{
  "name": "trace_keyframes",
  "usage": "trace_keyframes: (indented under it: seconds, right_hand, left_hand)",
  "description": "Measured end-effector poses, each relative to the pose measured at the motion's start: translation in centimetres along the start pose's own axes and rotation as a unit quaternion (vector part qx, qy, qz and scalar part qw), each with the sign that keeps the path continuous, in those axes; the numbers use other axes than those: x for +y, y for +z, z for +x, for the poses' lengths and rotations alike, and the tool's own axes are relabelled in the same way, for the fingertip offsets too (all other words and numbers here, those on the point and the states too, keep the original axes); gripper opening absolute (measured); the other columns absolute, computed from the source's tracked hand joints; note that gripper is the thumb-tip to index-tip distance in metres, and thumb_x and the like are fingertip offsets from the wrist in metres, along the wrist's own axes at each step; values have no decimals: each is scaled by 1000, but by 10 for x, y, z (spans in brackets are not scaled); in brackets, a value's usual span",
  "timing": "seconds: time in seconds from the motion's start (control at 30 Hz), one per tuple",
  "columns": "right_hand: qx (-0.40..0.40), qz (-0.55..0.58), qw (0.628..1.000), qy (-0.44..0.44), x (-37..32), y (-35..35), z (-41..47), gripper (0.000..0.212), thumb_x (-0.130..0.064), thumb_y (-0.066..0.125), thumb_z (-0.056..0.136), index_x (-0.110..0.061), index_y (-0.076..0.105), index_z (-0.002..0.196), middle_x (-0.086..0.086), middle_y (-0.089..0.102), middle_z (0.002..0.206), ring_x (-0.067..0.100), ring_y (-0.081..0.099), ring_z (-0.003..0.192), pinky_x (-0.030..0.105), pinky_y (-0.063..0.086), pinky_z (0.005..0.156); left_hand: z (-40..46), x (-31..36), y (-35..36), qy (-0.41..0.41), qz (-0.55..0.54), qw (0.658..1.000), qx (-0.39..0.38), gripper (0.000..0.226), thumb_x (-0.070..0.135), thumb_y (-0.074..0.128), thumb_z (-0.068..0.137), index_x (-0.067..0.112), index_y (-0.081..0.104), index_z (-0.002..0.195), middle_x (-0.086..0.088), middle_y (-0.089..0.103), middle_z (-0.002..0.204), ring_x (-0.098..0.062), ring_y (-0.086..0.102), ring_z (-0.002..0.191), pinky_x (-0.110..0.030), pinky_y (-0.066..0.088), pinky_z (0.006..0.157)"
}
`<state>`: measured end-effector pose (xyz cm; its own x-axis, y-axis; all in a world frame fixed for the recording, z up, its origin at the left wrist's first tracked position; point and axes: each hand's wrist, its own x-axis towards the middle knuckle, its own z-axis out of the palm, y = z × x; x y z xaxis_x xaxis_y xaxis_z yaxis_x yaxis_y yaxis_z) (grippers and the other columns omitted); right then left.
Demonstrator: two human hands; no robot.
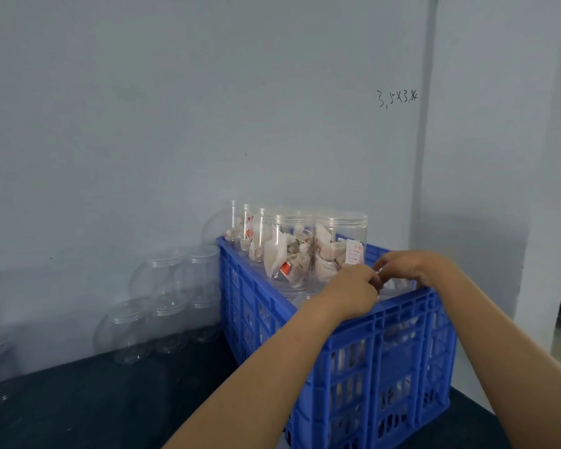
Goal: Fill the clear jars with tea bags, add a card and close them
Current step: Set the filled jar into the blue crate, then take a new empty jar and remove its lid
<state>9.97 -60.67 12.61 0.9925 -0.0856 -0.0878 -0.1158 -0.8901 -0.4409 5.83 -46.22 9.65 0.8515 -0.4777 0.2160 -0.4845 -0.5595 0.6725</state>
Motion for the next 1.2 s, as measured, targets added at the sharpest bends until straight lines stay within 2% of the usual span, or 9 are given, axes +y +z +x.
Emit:
trace_keyframes:
  seconds: [0.1, 0.13, 0.2, 0.23, 0.43, 0.6, 0.87, 1.07, 1.2]
  right_hand:
    - [74, 35, 997, 0, -6, -6, -6, 36, -16, 62, 92, -1, 58, 125, 17, 57, 126, 31, 53, 116, 40, 45, 92]
    - [112, 55, 992, -3, -7, -8, -6, 28, -10, 60, 91, 4, 62, 115, 19, 62, 108, 32, 58, 100, 43, 48, 86]
    - [182, 81, 980, -11, -14, -13, -14, 8, 0, 53, 86, 1, 60, 82, 14, 53, 74, 27, 50, 70, 40, 48, 71]
    - [205, 94, 974, -15, -19, -14, -18, 12, 2, 50, 84, -1, 54, 73, 13, 50, 68, 26, 48, 65, 38, 44, 67]
    - [208, 181, 955, -107, -79, 11, -75, 14, -5, 52, 85, -3, 63, 76, 16, 71, 74, 35, 70, 76, 39, 55, 69]
    - [108, 281, 933, -197, -150, 68, -107, 14, -9, 52, 92, -11, 59, 80, 3, 66, 64, 12, 60, 53, 24, 47, 49]
    - [-42, 399, 900, -169, -243, 190, -77, 9, -8, 50, 95, -10, 55, 87, 7, 60, 73, 14, 57, 59, 25, 47, 54]
    - [-91, 462, 876, -101, -282, 272, -28, 16, -5, 47, 95, -15, 57, 86, 5, 59, 82, 18, 59, 76, 31, 49, 66]
    - [-75, 459, 881, -86, -292, 323, 5, 29, 0, 49, 89, -11, 60, 113, 9, 63, 105, 19, 58, 91, 34, 48, 79]
  left_hand:
    - [-9, -2, -8, 21, -40, 997, 66, 34, -4, 41, 92, 2, 67, 113, -13, 68, 113, -24, 63, 104, -37, 52, 94]
    - [-12, -5, -13, 22, -61, 994, 89, 32, -3, 42, 92, 3, 68, 108, -10, 70, 106, -21, 65, 98, -33, 54, 88]
    - [-19, -11, -22, 20, -107, 985, 131, 29, -4, 43, 90, 7, 69, 98, -4, 70, 93, -13, 65, 83, -24, 54, 75]
    - [-24, -14, -28, 17, -123, 981, 150, 29, -4, 43, 90, 9, 69, 93, -2, 69, 90, -11, 64, 79, -21, 52, 72]
    - [-65, -44, -60, -5, -216, 953, 214, 30, -7, 42, 91, 10, 66, 88, 1, 70, 84, -11, 63, 70, -24, 51, 61]
    - [-118, -97, -82, -55, -273, 924, 264, 32, -8, 40, 93, 11, 66, 87, 2, 72, 82, -9, 65, 66, -22, 53, 59]
    - [-196, -230, -117, -225, -292, 857, 359, 31, -11, 41, 88, 9, 63, 83, -1, 70, 74, -13, 58, 58, -23, 47, 49]
    - [-209, -327, -145, -300, -264, 824, 402, 17, -3, 50, 90, 12, 58, 93, -7, 67, 95, -18, 59, 76, -32, 52, 63]
    - [-199, -374, -158, -315, -171, 865, 351, 28, -2, 57, 86, 16, 49, 106, -2, 62, 106, -12, 57, 86, -33, 51, 79]
